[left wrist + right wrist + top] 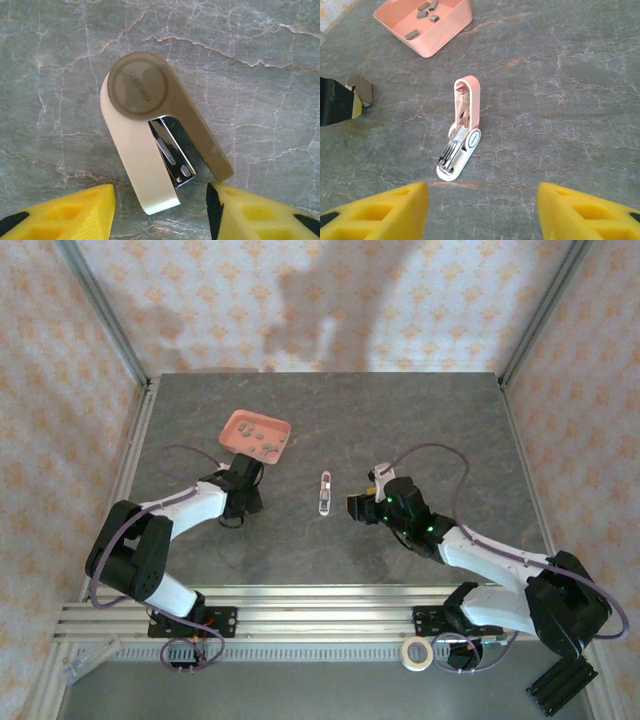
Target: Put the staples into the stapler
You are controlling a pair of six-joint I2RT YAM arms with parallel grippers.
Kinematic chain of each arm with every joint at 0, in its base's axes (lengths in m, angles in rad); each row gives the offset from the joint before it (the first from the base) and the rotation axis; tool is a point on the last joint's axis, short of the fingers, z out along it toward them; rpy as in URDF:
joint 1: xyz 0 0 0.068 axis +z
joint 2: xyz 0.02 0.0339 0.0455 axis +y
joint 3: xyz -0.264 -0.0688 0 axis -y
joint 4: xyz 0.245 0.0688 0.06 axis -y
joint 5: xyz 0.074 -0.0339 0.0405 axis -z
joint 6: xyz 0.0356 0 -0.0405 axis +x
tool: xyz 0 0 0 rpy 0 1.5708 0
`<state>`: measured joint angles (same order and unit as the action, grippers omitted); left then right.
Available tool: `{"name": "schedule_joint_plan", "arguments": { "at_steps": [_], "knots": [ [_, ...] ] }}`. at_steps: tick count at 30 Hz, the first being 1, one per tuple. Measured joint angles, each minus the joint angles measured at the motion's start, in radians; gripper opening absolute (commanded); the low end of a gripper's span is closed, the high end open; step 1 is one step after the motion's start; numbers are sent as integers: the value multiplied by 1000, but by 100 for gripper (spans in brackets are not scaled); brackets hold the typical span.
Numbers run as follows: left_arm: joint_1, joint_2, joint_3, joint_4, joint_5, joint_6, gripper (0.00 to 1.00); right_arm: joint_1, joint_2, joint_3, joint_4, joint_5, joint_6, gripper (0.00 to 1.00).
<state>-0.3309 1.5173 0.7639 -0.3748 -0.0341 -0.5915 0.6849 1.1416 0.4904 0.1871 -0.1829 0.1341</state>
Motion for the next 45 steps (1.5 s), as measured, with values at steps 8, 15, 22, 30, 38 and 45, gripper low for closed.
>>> {"name": "schedule_joint_plan", "arguments": {
  "at_steps": [8, 15, 22, 30, 38, 45],
  "knots": [
    [0, 47, 26, 5, -19, 41, 34, 0, 0, 0, 0, 0, -4, 58],
    [0, 63, 27, 9, -27, 71, 21, 0, 0, 0, 0, 0, -4, 57],
    [0, 62, 27, 13, -35, 83, 15, 0, 0, 0, 0, 0, -4, 57],
    [0, 17, 20, 14, -28, 90, 14, 0, 0, 0, 0, -1, -4, 57],
    [-14, -82, -5, -13, 11, 93, 14, 2, 3, 0, 3, -19, -11, 57],
    [-99, -159, -26, -56, 68, 92, 14, 15, 9, 0, 42, -55, -47, 57]
  ]
}}
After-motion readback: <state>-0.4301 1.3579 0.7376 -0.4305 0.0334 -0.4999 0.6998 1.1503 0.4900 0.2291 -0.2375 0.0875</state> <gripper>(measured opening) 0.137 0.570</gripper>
